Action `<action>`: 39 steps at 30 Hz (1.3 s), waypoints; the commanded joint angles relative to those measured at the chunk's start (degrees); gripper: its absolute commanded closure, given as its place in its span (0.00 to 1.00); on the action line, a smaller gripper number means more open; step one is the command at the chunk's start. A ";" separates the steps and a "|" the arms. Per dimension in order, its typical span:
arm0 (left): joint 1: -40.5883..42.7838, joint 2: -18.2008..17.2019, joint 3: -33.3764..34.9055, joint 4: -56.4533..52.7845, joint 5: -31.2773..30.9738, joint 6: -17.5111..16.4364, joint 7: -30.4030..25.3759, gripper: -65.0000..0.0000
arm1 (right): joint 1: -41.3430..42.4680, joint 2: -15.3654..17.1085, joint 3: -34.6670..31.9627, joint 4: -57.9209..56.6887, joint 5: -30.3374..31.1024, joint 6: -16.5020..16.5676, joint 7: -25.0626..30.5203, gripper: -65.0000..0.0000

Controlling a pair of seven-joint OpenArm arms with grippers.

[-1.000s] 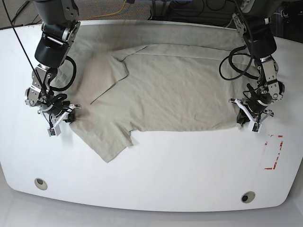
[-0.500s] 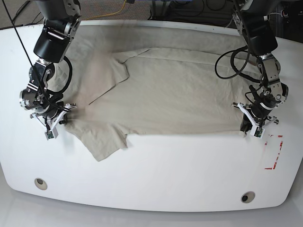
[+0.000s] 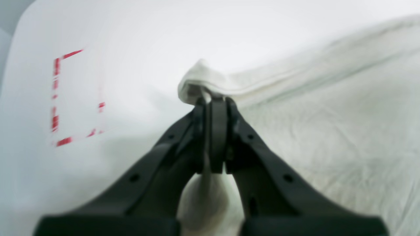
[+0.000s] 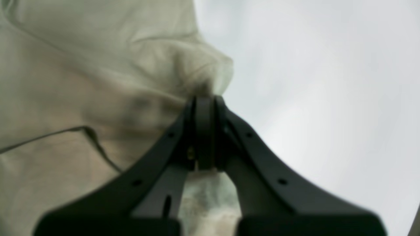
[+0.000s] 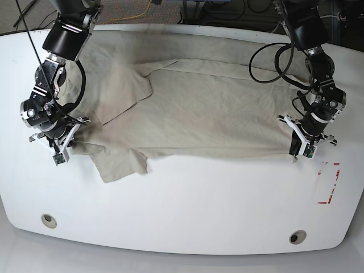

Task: Layout the t-shirt on the table in an organized manner, then fold the t-shirt properly
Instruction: 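Lift the hem with both grippers and fold it toward the shoulder edge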

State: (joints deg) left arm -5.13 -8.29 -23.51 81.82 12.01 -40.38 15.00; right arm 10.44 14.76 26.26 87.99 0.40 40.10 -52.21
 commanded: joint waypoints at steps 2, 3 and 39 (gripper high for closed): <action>0.51 -0.72 -0.10 2.00 -0.89 0.38 -1.25 1.00 | -0.81 1.02 0.24 5.42 0.43 -0.10 -1.99 1.00; 0.86 -0.80 -0.10 2.09 -0.89 0.38 -1.25 1.00 | -1.43 1.02 0.24 6.48 0.43 -0.10 -3.05 1.00; 14.93 -3.71 -0.19 8.60 -0.63 0.38 0.51 0.91 | -20.59 -0.92 -0.11 19.22 0.43 -0.10 -6.21 1.00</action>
State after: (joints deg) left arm 10.02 -10.70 -23.51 89.14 11.86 -40.56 15.55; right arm -10.04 13.47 25.91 106.04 0.84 40.25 -59.02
